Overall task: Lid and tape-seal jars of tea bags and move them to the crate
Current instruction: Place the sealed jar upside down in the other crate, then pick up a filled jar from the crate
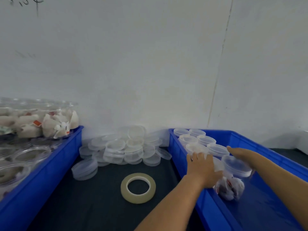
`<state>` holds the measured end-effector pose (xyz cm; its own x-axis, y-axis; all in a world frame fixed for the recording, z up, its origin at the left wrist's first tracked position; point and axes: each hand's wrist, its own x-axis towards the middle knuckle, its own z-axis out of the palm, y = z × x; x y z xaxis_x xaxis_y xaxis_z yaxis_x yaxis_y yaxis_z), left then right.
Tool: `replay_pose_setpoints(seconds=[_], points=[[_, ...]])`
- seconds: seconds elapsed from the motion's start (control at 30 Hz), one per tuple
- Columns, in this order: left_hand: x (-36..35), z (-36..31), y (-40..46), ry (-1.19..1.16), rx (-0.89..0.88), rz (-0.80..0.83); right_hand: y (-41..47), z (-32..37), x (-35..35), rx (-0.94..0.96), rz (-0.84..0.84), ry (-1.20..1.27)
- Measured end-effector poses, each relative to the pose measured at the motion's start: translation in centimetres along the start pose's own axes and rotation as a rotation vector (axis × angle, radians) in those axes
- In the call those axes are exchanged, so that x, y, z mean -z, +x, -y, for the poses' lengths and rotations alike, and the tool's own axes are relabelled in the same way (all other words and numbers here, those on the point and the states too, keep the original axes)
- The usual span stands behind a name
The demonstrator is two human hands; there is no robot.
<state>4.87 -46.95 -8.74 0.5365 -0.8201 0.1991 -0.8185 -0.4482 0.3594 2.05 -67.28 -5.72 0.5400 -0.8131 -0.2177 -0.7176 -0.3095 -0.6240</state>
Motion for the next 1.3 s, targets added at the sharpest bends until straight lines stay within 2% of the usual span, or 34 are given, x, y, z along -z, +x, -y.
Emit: replay_pose_setpoints(seconds=[0.1,0.17,0.23,0.37,0.47,0.57,0.67,0.8,0.9,1.1,1.23,1.3], points=[[0.3,0.5,-0.8,-0.039,0.028,0.012,0.1,-0.3,-0.8,-0.008,-0.191,0.154],[0.6,1.0,-1.2,-0.035,0.015,0.013,-0.2,-0.2,-1.0,0.029,-0.215,0.182],[0.9,1.5,-1.6,-0.051,-0.002,0.01,0.1,-0.2,-1.4,0.096,-0.262,0.163],[1.5,2.0,-2.6,-0.157,-0.035,-0.054,-0.1,-0.4,-1.1,0.274,-0.461,0.044],[2.7,3.6,-3.8,-0.226,-0.008,-0.135,-2.4,1.7,-2.2,0.443,-0.489,0.009],[4.8,6.6,-5.2,-0.235,0.098,-0.156,-6.5,5.6,-4.0,0.579,-0.374,0.074],[7.7,10.3,-7.0,-0.211,0.225,-0.178,-11.2,9.4,-6.6,0.665,-0.109,0.196],[11.8,16.1,-10.4,-0.203,0.419,-0.383,-16.4,12.7,-11.4,0.698,0.26,0.245],[14.8,20.4,-13.1,-0.22,0.559,-0.533,-19.2,15.5,-15.2,0.719,0.43,0.207],[20.1,27.4,-16.7,-0.402,0.753,-0.761,-22.5,22.1,-21.8,0.703,0.634,0.352],[22.0,30.7,-16.1,-0.589,0.907,-0.916,-23.4,27.1,-25.9,0.619,0.677,0.519],[22.4,32.2,-15.4,-0.63,0.93,-0.989,-23.6,29.3,-27.7,0.563,0.691,0.607]])
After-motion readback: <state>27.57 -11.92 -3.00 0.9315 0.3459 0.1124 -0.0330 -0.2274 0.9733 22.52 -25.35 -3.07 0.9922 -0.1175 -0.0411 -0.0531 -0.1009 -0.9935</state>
